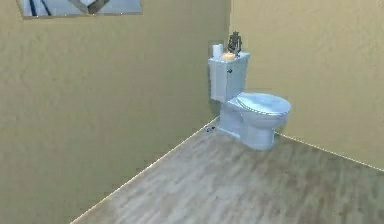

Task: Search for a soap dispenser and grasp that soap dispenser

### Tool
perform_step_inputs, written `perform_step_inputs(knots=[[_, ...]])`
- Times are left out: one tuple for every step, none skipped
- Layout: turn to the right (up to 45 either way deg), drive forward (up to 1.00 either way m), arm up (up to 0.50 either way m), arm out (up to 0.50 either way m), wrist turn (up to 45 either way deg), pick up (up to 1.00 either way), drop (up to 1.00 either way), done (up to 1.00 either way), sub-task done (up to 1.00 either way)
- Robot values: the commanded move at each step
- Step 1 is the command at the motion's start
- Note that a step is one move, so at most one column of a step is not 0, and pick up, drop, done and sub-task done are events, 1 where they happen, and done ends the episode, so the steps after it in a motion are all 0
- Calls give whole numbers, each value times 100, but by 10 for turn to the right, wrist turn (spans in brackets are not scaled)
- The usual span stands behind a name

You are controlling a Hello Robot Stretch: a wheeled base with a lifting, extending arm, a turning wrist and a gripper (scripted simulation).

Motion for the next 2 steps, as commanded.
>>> perform_step_inputs(knots=[[-60,0,0,0,0,0,0,0,0],[0,15,0,0,0,0,0,0,0]])
